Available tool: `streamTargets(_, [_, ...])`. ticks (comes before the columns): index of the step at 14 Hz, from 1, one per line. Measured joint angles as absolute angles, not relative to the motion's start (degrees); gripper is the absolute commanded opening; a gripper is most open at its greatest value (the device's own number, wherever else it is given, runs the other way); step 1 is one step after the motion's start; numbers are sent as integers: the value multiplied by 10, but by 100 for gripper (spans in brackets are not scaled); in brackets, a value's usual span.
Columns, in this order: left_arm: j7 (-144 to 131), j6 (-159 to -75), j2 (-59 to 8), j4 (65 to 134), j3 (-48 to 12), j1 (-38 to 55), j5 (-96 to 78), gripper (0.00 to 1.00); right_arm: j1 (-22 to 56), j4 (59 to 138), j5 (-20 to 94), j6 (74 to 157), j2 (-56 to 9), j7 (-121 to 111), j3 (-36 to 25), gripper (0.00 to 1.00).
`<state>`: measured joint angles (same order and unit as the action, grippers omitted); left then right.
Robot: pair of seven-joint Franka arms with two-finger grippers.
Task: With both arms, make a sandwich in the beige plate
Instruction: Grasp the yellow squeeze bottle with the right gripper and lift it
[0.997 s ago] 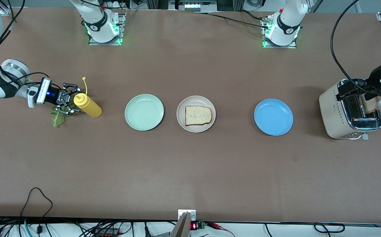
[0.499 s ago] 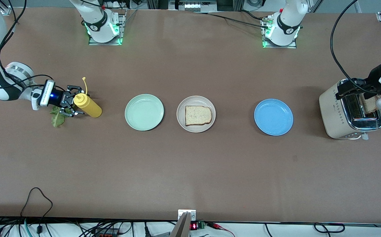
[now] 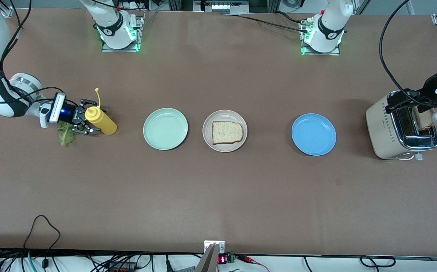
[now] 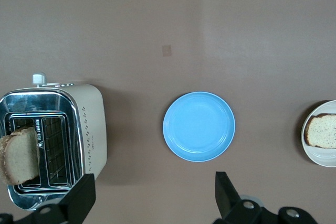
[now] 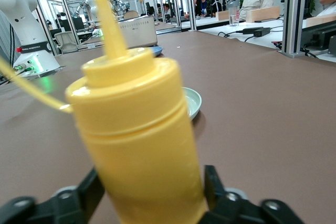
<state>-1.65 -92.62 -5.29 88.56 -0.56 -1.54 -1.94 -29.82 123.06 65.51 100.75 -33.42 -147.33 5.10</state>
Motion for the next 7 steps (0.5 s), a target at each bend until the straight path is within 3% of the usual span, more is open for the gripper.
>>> streamTargets(3, [-17, -926, -51, 886, -6, -15, -19, 100, -298, 1230, 655, 1009, -334, -1474, 54, 11])
streamTargets(7, [-17, -926, -51, 886, -6, -15, -19, 100, -298, 1229, 655, 1009, -334, -1474, 54, 4])
